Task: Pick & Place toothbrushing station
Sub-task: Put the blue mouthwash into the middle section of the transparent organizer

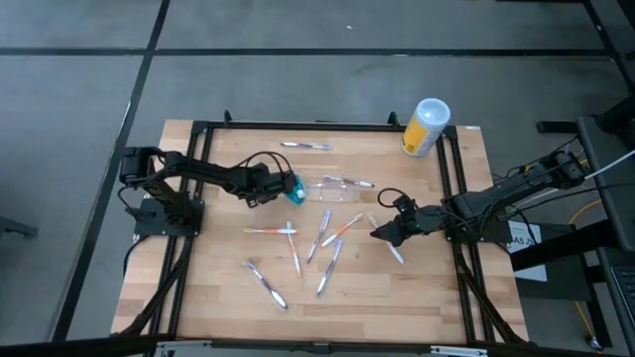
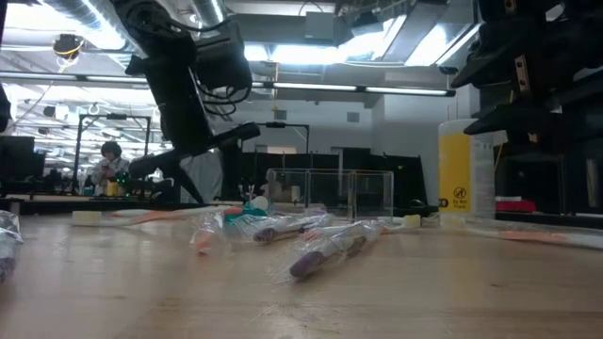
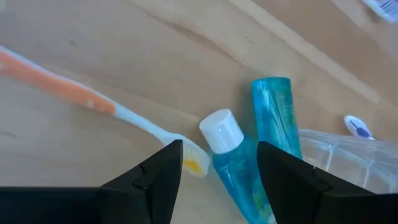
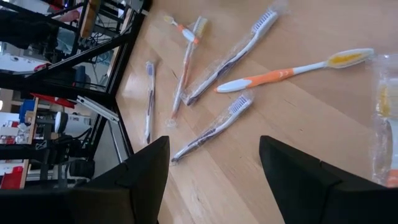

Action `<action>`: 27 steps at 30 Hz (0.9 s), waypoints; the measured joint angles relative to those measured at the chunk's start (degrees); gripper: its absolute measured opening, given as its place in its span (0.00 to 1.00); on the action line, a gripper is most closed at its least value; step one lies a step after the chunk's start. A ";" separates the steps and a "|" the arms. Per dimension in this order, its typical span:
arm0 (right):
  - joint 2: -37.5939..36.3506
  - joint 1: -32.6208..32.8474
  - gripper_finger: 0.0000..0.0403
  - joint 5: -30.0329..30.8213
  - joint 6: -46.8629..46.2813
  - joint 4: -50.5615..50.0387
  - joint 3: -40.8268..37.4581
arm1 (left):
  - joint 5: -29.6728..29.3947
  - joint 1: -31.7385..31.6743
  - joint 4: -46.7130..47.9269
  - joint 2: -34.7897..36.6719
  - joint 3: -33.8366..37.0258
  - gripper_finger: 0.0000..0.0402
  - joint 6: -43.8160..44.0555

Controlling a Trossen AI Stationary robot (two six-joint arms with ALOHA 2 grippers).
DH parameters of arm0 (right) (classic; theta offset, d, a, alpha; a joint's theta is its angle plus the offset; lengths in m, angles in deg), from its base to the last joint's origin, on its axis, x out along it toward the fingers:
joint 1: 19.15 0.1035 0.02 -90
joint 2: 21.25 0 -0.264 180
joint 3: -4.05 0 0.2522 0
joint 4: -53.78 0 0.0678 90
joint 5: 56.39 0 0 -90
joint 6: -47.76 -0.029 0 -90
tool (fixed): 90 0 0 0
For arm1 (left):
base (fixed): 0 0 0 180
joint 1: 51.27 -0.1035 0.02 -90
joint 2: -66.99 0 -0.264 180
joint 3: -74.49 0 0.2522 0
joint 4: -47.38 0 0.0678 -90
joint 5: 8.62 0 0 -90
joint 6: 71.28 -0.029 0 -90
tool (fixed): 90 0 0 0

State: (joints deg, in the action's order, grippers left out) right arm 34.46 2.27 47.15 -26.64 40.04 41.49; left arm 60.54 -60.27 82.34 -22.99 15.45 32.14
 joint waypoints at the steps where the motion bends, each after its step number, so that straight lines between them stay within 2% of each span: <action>1: 0.00 0.14 0.62 0.40 -0.01 0.02 0.00 | -0.03 0.00 -0.17 -0.33 0.00 0.51 1.10; 7: 0.00 0.23 0.62 0.87 0.06 0.00 0.00 | -0.55 -0.23 -1.15 -2.43 0.00 0.51 4.75; 13: 0.00 0.29 0.62 0.05 0.08 -0.02 0.00 | -1.58 -1.54 -6.35 -3.81 0.00 0.51 5.53; 19: 0.00 0.45 0.62 -0.90 0.04 -0.01 0.00 | -2.03 -2.53 -6.82 -3.81 0.00 0.51 5.21; 23: 0.00 0.67 0.62 -0.65 0.01 0.12 0.00 | -3.01 -3.35 -7.33 -3.81 0.00 0.51 1.94; 27: 0.00 0.73 0.62 -0.65 -0.01 0.45 0.00 | -2.99 -6.32 -8.49 -3.81 0.00 0.51 -6.79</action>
State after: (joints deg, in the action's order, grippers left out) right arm 34.46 3.00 46.50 -26.65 40.49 41.49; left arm 57.55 -66.58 73.85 -26.80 15.45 25.35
